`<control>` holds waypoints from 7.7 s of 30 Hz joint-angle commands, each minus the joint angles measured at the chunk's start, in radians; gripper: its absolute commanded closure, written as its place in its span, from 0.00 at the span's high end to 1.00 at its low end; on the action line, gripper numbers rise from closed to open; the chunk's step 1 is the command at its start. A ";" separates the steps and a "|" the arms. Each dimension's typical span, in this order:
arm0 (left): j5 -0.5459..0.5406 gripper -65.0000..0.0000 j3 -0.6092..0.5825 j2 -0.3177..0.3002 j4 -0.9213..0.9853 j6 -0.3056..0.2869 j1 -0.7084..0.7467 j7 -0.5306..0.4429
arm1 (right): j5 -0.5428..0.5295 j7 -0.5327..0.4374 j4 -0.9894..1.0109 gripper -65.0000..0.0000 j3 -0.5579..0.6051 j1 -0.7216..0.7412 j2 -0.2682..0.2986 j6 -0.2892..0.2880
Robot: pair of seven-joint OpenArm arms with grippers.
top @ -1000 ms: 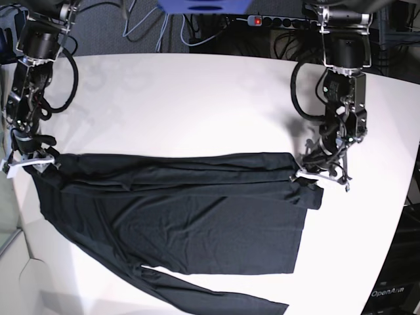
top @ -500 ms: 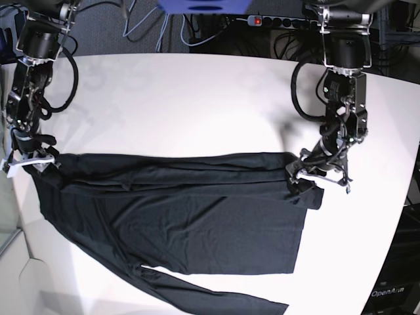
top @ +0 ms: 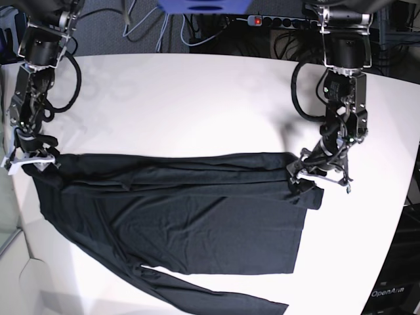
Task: Fold the T-shirt properly
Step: 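Lower the held edge onto the shirt body with both grippers, then pull the held edge back toward the robot with both grippers, then open both grippers and release the shirt edge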
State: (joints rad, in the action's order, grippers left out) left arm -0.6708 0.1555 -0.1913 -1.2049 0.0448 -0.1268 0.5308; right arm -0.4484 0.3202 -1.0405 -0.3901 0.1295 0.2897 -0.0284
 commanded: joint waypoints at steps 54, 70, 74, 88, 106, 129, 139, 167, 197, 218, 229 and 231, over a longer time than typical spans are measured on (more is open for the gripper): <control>-0.002 0.00 0.006 0.022 -0.120 -0.006 0.088 -0.005 | -0.008 0.015 -0.004 0.00 0.000 -0.084 -0.022 -0.072; -0.004 0.00 0.092 -0.006 -0.197 -0.007 0.232 0.002 | -0.011 -0.158 -0.007 0.00 -0.002 -0.265 -0.039 -0.132; -0.005 0.00 0.091 -0.018 -0.218 -0.007 0.267 0.002 | -0.013 -0.214 -0.065 0.00 -0.004 -0.340 -0.045 -0.135; -0.005 0.00 0.092 -0.033 -0.336 -0.007 0.411 0.002 | -0.013 -0.335 -0.238 0.00 -0.004 -0.549 -0.114 -0.135; -0.007 0.00 0.092 -0.119 -0.372 -0.009 0.528 0.002 | -0.013 -0.441 -0.232 0.00 -0.030 -0.634 -0.174 -0.244; 0.006 0.00 0.092 -0.176 -0.479 -0.009 0.617 0.002 | -0.011 -0.505 -0.234 0.00 -0.060 -0.681 -0.218 -0.282; 0.004 0.00 0.092 -0.201 -0.478 -0.009 0.616 0.002 | -0.011 -0.504 -0.238 0.01 -0.068 -0.680 -0.205 -0.282; 0.006 0.00 0.123 -0.187 -0.465 -0.006 0.596 -0.008 | -0.011 -0.497 -0.237 0.30 -0.066 -0.680 -0.208 -0.282; 0.007 0.62 0.227 -0.122 -0.326 -0.007 0.546 0.004 | -0.008 -0.496 -0.231 0.29 -0.068 -0.666 -0.209 -0.278; -0.004 0.61 0.226 -0.129 -0.422 -0.010 0.573 0.002 | -0.003 -0.514 -0.237 0.30 -0.089 -0.677 -0.171 -0.282; 0.004 0.62 0.226 -0.129 -0.427 -0.010 0.576 0.002 | -0.005 -0.525 -0.254 0.30 -0.094 -0.677 -0.169 -0.282; 0.004 0.62 0.226 -0.129 -0.427 -0.010 0.574 0.002 | -0.005 -0.522 -0.254 0.30 -0.094 -0.677 -0.169 -0.282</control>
State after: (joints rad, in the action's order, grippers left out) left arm -0.6632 0.3759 -0.3073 -1.6173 0.0383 0.4488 0.5499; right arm -0.4633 -0.2371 -1.2903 -0.4808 -0.5327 0.1143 -0.3256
